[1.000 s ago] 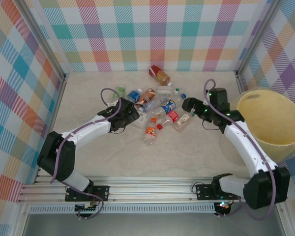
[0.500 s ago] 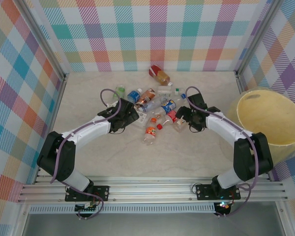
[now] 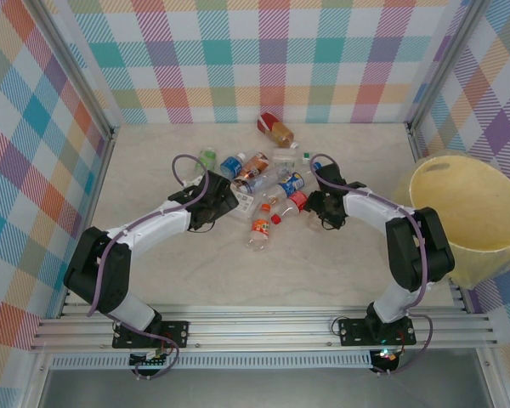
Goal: Put the plastic bottles in the bin
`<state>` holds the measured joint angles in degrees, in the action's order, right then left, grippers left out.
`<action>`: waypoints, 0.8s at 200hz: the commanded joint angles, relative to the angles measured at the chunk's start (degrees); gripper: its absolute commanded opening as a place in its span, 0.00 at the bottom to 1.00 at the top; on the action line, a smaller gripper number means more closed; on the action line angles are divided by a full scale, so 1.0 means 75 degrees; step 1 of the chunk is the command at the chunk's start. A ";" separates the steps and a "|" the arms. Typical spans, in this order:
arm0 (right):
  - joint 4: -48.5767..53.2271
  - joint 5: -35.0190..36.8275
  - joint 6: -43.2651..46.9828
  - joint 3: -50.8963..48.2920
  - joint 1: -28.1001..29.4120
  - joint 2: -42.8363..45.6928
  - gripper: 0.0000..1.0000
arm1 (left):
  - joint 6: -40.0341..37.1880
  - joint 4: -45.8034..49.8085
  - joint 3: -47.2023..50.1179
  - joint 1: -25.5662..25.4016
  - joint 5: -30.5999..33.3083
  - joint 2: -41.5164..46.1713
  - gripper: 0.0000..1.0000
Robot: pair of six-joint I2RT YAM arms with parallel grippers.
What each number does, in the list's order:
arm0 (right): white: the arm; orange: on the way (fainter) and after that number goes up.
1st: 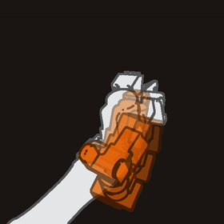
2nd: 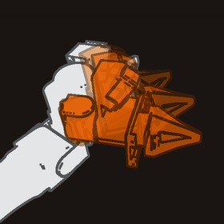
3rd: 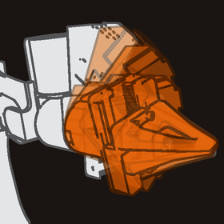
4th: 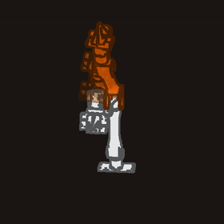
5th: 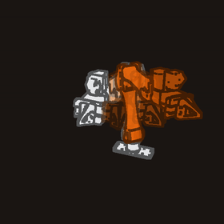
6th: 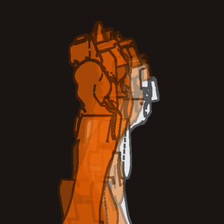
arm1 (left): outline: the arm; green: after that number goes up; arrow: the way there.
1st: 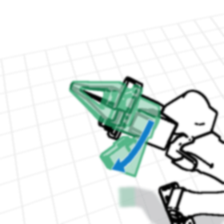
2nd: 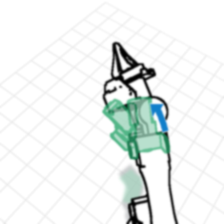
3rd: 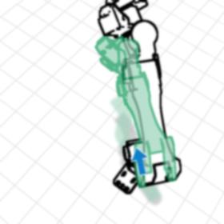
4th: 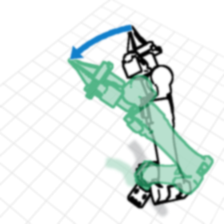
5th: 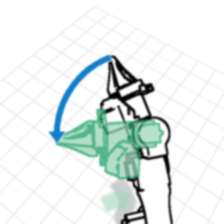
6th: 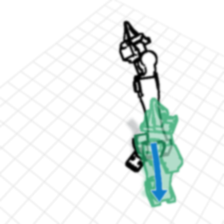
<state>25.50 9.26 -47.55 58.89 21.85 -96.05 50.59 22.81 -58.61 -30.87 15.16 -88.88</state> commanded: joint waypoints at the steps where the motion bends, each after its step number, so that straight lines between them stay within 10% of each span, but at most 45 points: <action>1: 0.0071 0.0195 0.0152 0.0090 0.0046 -0.0363 0.81 | 0.0098 0.0233 0.0101 0.0101 0.0209 0.0083 1.00; 60: -0.0312 0.0217 0.0465 0.0085 0.0051 -0.0590 0.72 | 0.0146 0.0127 0.0247 0.0109 0.0135 0.0179 1.00; 160: -0.0979 0.0771 0.2448 -0.0728 0.0052 0.2454 0.47 | -0.0199 -0.2559 0.1607 0.0106 -0.0218 0.1329 1.00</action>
<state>20.32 13.45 -35.48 53.23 21.85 -83.81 50.81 9.96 -48.66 -30.61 14.15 -81.62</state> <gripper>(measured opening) 0.565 0.999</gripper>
